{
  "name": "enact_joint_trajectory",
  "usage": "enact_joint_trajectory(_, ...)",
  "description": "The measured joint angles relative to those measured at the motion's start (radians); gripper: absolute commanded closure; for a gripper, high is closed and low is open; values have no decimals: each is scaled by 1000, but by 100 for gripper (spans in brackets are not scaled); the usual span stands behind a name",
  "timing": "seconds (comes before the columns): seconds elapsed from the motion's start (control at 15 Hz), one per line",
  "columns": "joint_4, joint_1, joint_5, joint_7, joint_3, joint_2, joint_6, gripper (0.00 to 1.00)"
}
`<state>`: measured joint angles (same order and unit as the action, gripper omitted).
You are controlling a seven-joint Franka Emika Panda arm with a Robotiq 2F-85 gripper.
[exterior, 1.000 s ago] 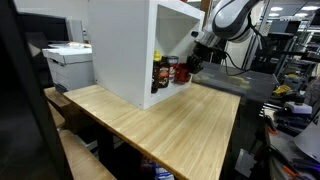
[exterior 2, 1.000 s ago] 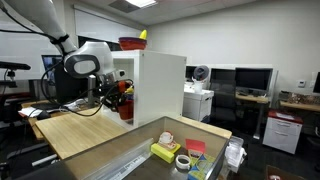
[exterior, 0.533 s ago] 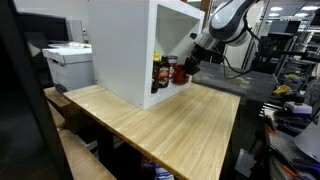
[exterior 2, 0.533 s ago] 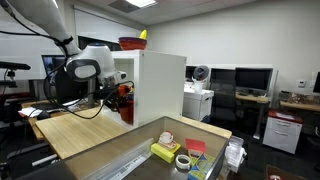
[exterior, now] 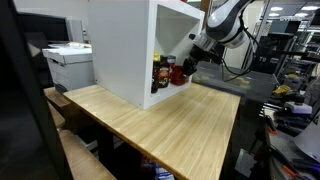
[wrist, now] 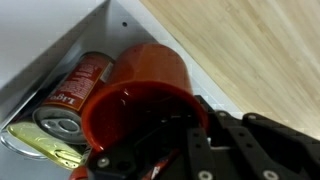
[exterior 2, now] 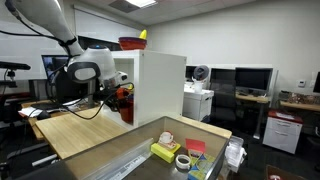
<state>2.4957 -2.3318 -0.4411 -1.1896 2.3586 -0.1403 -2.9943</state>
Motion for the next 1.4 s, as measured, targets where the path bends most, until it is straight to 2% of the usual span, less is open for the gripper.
enact_joint_trajectory(0.47,-30,15,-77,0,-29,-33,-8,98)
enact_joint_trajectory(1.2,-51,40,-95,0,-43,-58,-9,98)
enact_joint_trajectory(1.27,-51,40,-95,0,-43,-59,-9,68)
enact_joint_trajectory(1.4,-52,40,-95,0,-42,-59,-10,63)
